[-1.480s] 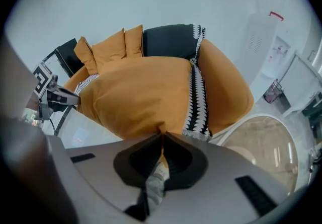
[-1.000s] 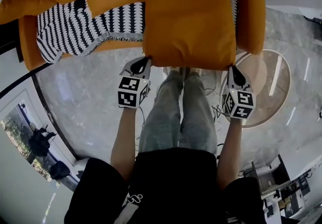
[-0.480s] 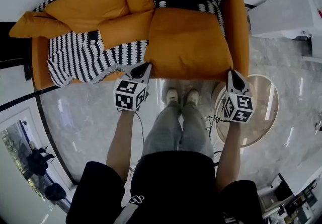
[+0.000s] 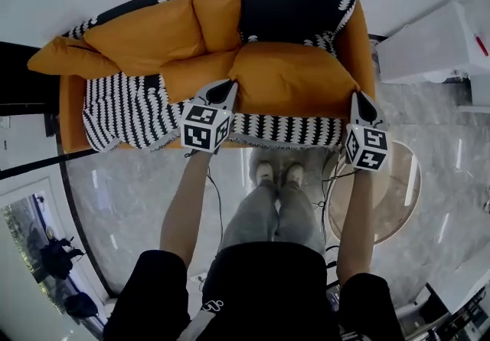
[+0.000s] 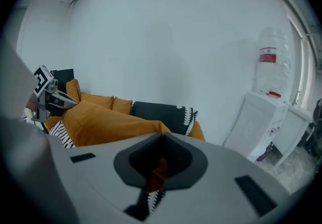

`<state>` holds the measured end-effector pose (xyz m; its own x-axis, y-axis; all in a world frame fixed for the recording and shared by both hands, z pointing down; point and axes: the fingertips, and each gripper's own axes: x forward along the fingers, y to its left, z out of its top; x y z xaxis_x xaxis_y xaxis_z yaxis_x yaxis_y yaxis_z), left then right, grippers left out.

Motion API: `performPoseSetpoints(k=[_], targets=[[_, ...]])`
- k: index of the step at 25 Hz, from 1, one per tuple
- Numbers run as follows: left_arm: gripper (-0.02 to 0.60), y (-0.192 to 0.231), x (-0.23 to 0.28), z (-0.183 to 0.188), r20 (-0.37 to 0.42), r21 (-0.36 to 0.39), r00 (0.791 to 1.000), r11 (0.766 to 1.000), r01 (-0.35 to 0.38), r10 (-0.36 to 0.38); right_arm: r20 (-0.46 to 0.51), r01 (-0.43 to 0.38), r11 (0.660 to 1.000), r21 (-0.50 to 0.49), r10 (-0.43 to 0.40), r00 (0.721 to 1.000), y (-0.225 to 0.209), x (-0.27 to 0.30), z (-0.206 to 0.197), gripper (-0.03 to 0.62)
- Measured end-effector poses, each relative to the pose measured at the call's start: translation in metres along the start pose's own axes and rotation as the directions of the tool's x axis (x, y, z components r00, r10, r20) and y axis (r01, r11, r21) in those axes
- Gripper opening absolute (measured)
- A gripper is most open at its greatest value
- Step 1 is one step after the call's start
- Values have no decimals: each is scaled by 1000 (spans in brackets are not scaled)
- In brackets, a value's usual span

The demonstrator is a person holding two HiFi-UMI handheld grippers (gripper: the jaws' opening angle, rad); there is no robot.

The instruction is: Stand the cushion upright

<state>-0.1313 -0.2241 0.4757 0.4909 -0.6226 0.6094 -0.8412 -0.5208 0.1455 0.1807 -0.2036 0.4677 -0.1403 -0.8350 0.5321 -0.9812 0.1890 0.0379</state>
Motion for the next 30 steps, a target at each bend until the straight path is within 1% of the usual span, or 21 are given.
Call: performPoseSetpoints(k=[5,9,16,18,21,26,28,30], targets=[[17,24,24,40,53,37,998,999,-30,28,59,27,1000,-6,-26,998,-10,36,38,17],[17,45,46,69,91,57,994,996,-70,64,97,46,999,4,-46,994,-17,65,65,17],[17,83,85,111,138,71,983,988,-134,124,126,72,997,13,-73,989,-28,118,107,17],[17,94,97,123,153,58,978,987,-149,138,144,79,996,31,-83,986,-32,132,117,17],[17,108,115,137,189,15,967,984,-176,171,175,91,991,93,-106,979,-37,151,125,17],[17,122,144,158,226,7,952,977,-215,208,174,118,984,134,-140,975,-53,179,137,17],[17,127,154,167,240,2,948,976,-219,212,166,148,977,153,-173,971,-59,188,143,18],[17,132,161,175,244,1,945,974,-225,218,165,202,964,170,-230,959,-63,190,152,18]])
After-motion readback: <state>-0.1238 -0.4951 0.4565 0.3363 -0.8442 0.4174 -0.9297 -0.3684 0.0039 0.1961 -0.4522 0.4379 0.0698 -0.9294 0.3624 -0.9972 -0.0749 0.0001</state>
